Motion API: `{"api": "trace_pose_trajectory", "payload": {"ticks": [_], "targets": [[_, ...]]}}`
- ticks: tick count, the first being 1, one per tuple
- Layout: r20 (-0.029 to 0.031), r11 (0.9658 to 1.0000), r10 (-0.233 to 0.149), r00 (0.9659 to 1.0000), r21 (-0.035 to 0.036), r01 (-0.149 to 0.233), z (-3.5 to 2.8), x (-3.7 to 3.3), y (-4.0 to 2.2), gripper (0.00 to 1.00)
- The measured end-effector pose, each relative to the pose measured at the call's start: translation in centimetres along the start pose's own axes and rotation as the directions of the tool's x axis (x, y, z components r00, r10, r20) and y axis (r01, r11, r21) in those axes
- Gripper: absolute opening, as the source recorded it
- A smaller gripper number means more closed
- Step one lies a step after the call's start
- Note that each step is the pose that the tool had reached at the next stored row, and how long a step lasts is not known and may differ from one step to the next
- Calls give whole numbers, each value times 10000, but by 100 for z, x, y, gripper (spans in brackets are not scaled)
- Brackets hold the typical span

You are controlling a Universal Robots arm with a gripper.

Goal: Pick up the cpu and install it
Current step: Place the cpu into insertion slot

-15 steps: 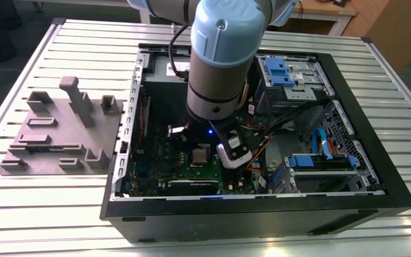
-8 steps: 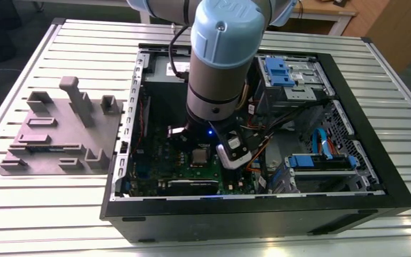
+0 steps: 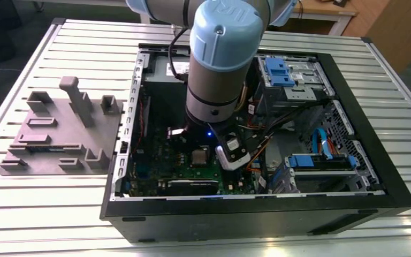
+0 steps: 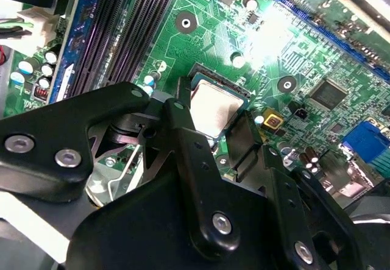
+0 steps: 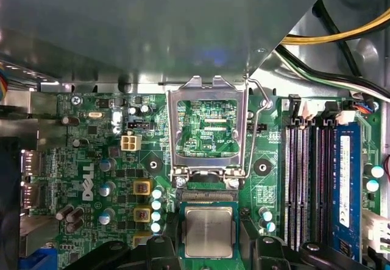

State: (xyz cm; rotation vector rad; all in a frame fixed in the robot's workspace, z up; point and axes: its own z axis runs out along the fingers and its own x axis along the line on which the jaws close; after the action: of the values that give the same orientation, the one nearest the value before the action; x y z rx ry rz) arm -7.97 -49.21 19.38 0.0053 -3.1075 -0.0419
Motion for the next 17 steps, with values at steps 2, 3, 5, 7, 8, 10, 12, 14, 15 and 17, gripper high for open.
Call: {"api": "trace_pose_trajectory", "payload": {"ticks": [2,3,5,7,8,10,12,14,15,17], "targets": [[-3,10000,0,10000,-1,0,8,0,0,47],[-3,10000,0,10000,-2,0,12,0,0,47],[-4,10000,0,10000,-1,0,19,0,0,47],[-4,10000,0,10000,-1,0,25,-1,0,47],[-4,10000,0,10000,-2,0,29,-1,0,47],[-4,10000,-1,10000,-1,1,36,-2,2,47],[-5,10000,-1,10000,0,1,42,-1,4,47],[-5,10000,0,10000,2,0,45,-1,4,47],[-5,10000,0,10000,1,0,47,-1,4,47],[-5,10000,0,10000,2,0,52,-1,4,47]]}}
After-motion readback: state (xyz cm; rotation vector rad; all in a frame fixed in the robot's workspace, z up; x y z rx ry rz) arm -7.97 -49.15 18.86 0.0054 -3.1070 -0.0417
